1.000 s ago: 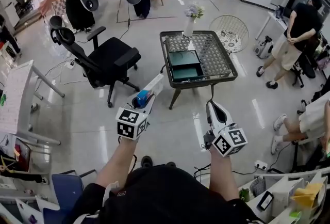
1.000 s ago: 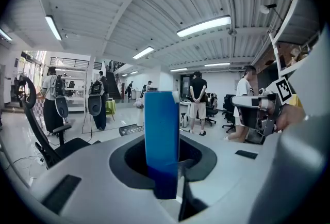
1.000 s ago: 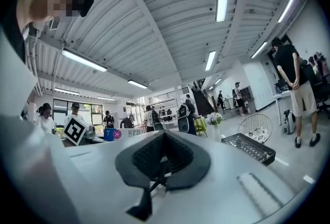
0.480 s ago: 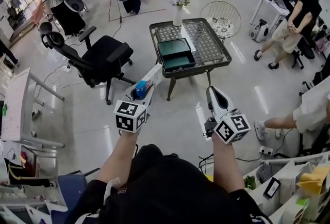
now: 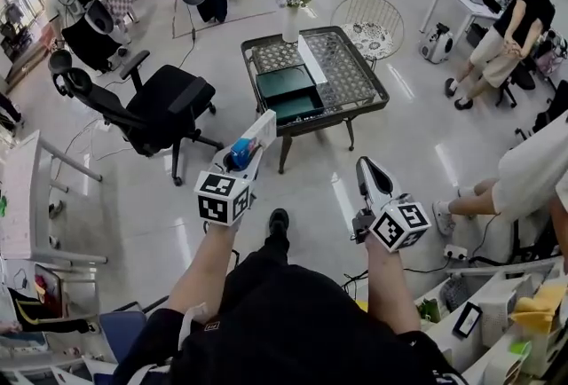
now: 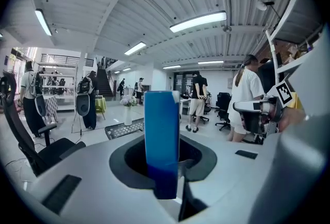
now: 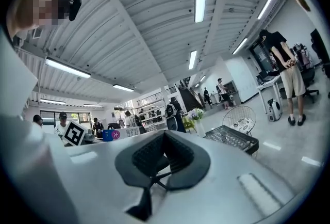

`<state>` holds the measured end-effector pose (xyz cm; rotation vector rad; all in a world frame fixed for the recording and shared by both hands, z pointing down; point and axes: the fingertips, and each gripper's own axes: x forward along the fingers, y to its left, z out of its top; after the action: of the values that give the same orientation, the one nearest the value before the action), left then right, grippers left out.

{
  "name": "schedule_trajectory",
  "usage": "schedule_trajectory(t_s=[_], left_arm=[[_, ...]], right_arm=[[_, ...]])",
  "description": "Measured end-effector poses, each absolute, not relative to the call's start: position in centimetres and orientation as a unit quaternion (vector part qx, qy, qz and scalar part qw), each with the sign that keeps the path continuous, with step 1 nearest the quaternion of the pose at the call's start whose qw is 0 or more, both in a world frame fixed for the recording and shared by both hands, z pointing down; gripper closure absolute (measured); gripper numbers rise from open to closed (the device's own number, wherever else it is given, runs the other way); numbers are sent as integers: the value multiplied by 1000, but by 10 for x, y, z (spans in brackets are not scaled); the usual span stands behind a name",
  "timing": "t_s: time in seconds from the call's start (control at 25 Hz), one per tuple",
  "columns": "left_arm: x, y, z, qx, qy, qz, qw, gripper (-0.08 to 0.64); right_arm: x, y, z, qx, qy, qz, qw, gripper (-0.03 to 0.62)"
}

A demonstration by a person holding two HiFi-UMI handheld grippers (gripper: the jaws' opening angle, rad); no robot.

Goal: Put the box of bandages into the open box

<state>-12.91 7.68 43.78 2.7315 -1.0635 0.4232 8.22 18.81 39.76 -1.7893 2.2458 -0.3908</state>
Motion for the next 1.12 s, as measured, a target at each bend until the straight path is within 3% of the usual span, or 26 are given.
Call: schedule_trajectory(t_s=[0.76,1.12], left_arm=[[-95,-148,480,911,-355,159,137,471],[-76,-199,487,913,-343,171,141,471]], right_arm=[[110,-41,439,-599,771,-202,77,584],[110,-106,443,-582,781,-212,73,584]])
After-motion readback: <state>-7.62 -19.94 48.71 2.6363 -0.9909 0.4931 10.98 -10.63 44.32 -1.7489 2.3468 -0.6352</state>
